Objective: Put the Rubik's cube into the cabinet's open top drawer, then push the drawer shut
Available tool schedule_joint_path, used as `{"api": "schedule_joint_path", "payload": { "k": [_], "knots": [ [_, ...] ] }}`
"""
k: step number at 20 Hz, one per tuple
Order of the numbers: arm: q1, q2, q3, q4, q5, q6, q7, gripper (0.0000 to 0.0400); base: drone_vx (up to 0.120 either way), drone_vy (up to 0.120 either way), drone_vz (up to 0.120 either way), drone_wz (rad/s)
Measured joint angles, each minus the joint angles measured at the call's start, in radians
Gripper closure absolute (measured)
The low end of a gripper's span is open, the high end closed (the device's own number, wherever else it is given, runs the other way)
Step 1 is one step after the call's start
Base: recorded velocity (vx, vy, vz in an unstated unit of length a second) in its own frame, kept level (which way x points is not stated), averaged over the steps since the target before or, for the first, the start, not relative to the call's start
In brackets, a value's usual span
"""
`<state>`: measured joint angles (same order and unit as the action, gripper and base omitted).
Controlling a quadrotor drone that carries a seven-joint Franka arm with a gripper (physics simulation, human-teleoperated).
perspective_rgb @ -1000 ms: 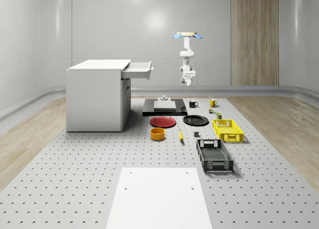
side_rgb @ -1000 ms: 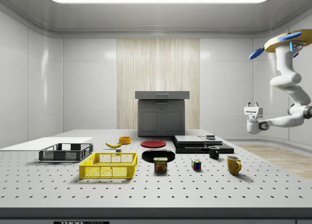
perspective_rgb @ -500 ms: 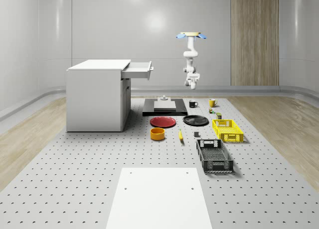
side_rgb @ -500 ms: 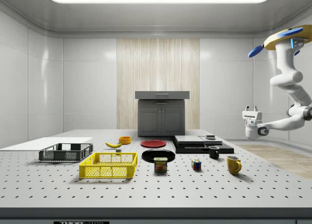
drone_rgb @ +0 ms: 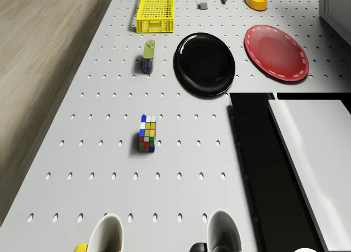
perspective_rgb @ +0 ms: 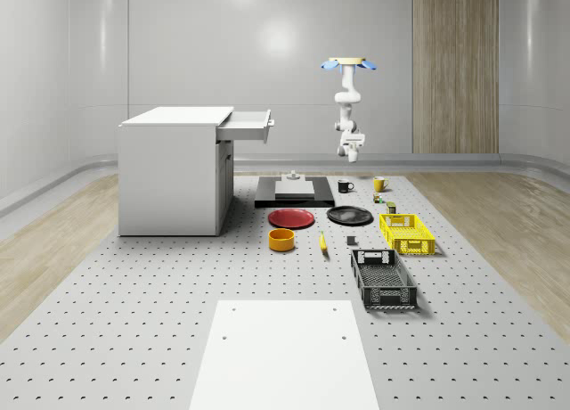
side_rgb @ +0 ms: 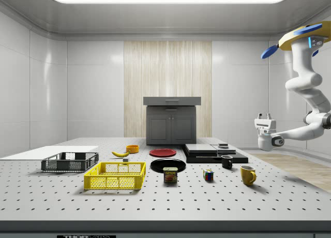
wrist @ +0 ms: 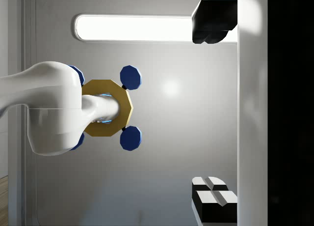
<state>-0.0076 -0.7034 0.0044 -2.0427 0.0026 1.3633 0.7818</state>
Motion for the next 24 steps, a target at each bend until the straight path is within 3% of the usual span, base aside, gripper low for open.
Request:
{"api": "schedule_joint_path", "payload": {
  "k": [24],
  "knots": [
    [-0.005, -0.012, 0.013, -0.011, -0.016, 0.017, 0.001, 0.0000, 0.118, 0.120, 0.000, 0.000]
  ]
}}
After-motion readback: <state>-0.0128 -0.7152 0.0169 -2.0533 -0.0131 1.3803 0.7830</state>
